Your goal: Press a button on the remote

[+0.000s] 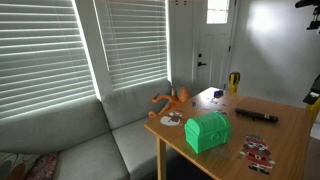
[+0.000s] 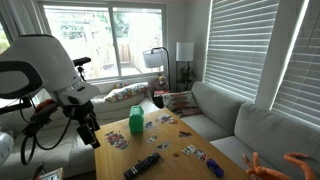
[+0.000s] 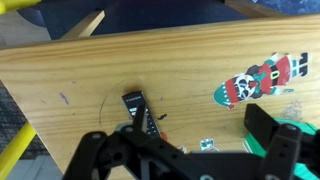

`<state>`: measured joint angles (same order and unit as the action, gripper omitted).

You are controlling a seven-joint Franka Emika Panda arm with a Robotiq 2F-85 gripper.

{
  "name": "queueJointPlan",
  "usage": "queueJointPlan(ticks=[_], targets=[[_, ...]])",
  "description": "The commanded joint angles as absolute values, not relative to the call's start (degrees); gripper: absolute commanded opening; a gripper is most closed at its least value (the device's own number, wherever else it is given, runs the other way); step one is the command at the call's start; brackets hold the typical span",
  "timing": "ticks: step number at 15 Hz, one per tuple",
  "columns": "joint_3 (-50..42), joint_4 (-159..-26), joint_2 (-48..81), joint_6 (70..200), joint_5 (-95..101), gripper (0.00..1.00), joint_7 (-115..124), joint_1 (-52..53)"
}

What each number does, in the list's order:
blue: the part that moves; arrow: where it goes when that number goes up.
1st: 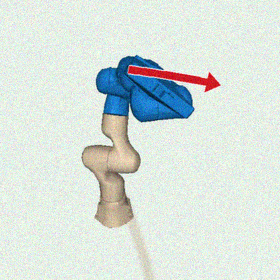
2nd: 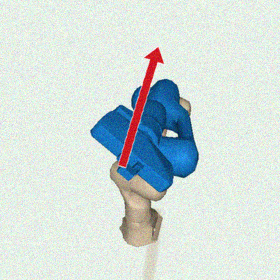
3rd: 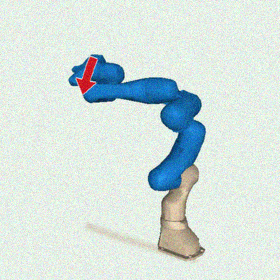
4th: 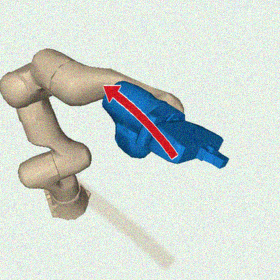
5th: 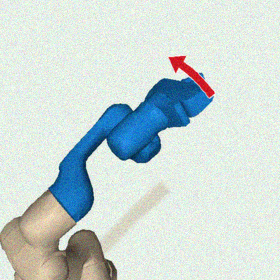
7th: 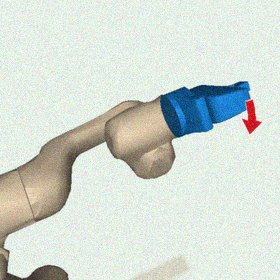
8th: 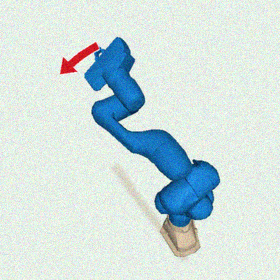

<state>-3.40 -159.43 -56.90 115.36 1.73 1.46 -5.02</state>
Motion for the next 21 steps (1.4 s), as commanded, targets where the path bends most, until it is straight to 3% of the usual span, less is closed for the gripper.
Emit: queueJointPlan(ticks=[1, 8, 18, 20, 21], targets=[[-3.3, -159.3, -56.8, 115.2, 1.6, 1.0, 1.4, -5.1], [-3.3, -159.3, -56.6, 115.2, 1.6, 1.0, 1.4, -5.1], [-8.6, -148.1, -36.9, 117.0, 14.0, 1.0, -9.5, -8.3], [-9.9, -146.9, -34.0, 118.9, 14.6, 0.86, -12.1, -7.9], [-10.8, -146.3, -32.4, 120.1, 14.2, 0.69, -13.5, -7.7]])
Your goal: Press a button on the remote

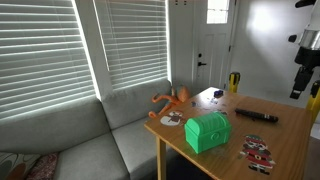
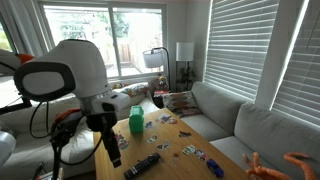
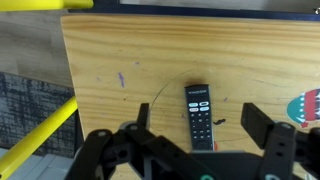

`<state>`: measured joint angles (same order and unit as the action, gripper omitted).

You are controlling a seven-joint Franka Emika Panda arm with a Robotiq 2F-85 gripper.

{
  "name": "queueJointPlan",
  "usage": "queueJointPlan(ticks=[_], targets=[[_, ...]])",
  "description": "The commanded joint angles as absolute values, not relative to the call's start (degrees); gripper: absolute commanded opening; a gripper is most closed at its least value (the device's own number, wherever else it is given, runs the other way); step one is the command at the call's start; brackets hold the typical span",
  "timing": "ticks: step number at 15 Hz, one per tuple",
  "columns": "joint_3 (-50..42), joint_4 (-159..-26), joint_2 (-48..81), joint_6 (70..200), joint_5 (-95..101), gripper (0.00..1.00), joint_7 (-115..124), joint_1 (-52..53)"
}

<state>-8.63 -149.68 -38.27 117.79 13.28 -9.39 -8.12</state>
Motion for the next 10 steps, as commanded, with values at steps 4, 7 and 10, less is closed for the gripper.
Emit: queueJointPlan(ticks=[4, 7, 10], targets=[[-12.9, -145.1, -28.4, 123.8, 12.2, 0.41, -18.6, -7.1], [-14.0, -145.1, -26.4, 126.1, 10.7, 0.19, -22.0, -6.5], [-14.7, -145.4, -24.7, 127.8, 8.8, 0.01, -24.6, -5.7]])
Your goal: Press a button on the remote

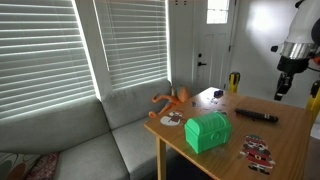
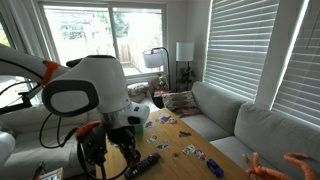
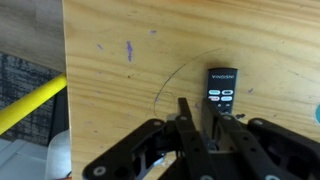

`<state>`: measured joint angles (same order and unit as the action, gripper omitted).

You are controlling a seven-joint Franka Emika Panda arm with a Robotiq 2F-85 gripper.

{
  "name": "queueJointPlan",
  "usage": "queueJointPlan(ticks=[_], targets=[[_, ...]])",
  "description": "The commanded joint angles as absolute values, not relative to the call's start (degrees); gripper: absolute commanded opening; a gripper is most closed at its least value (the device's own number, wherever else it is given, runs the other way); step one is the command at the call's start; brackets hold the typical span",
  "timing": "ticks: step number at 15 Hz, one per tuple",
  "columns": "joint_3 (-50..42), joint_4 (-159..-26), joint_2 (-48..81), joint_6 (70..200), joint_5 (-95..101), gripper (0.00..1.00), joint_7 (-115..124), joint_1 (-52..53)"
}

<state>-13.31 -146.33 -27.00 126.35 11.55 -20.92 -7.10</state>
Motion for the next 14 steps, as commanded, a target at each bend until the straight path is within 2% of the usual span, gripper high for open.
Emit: queueJointPlan(ticks=[1, 14], targets=[[-15.1, -145.4, -24.2, 128.4, 7.8, 0.0, -25.7, -5.4], [-17.1, -146.7, -20.0, 135.9, -1.4, 0.0, -36.0, -3.1]])
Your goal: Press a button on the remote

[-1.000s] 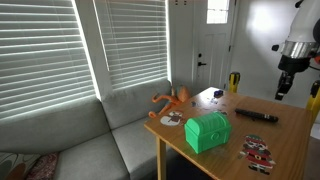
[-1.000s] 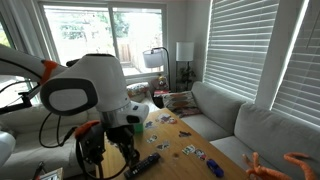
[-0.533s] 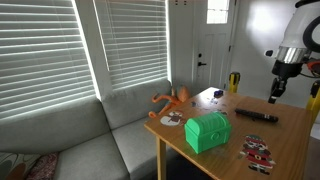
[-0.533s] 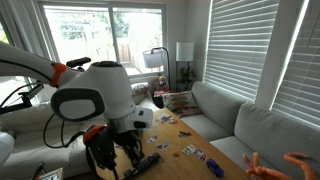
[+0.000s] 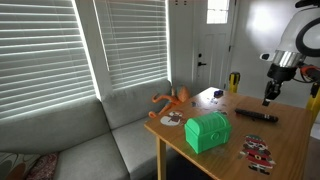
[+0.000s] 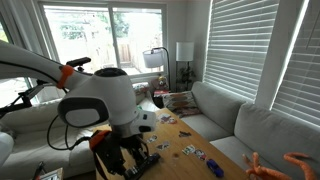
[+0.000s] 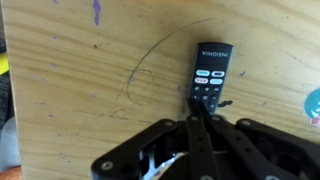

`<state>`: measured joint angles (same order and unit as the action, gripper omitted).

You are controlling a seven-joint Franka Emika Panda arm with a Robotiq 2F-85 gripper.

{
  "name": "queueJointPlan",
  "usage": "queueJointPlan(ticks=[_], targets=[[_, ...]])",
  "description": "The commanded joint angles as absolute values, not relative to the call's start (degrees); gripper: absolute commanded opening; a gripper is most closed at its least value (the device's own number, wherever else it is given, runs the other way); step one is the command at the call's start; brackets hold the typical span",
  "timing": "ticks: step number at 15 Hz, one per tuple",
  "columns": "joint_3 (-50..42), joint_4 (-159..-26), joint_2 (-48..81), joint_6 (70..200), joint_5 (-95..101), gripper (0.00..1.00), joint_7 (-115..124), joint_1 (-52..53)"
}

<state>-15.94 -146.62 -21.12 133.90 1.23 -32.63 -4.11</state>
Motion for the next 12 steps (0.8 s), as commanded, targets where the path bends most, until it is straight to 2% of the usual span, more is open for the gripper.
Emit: queueJointPlan(ticks=[1, 12], targets=[[-17.1, -146.8, -19.7, 136.5, -2.1, 0.0, -36.7, -3.0], [-16.5, -147.9, -17.1, 140.6, -8.0, 0.0, -39.0, -2.2]])
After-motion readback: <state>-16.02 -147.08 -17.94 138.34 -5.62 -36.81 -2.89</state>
